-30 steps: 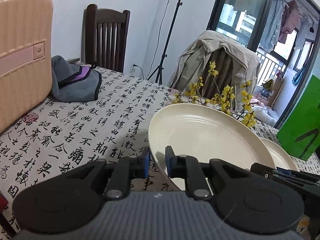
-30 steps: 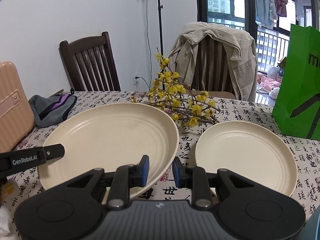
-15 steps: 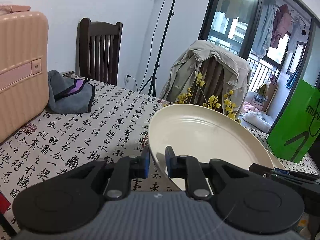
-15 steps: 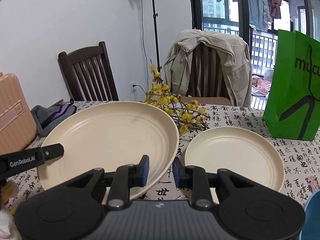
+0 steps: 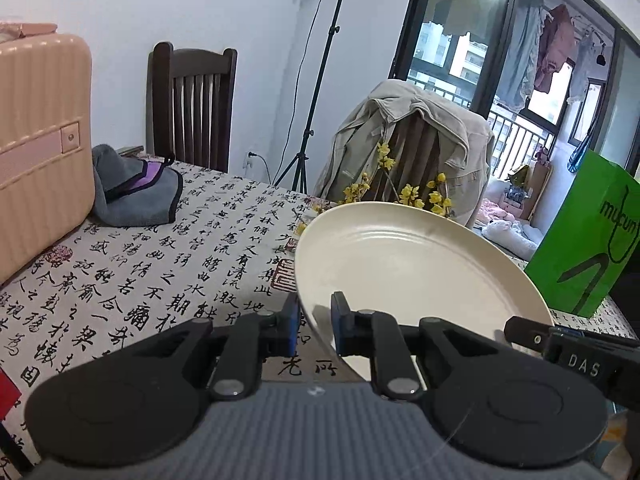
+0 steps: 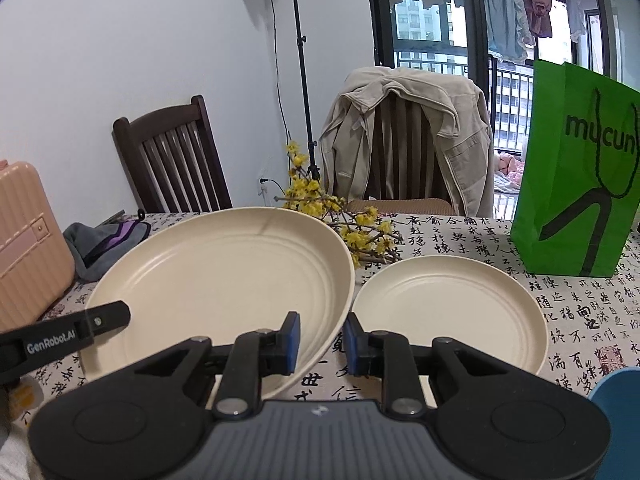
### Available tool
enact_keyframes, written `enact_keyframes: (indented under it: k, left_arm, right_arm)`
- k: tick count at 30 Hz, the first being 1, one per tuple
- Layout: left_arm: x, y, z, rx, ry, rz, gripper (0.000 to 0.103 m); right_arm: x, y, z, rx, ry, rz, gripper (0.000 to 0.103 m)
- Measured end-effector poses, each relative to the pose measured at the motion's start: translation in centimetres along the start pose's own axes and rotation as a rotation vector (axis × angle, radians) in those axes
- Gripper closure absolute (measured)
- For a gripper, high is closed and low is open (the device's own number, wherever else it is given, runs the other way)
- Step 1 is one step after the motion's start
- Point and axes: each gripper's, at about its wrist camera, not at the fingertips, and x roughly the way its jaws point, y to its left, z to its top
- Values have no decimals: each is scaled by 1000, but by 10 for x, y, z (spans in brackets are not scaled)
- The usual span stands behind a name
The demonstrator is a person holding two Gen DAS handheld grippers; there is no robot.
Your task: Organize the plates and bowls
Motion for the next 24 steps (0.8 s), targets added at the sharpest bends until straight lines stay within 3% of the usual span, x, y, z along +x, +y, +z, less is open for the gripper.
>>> enact_keyframes:
  k: [24]
  left_arm:
    - [-52,-17,1,-9,-55,-34,87]
  right_arm:
    - [-52,-12,-7,24,-60,9,81]
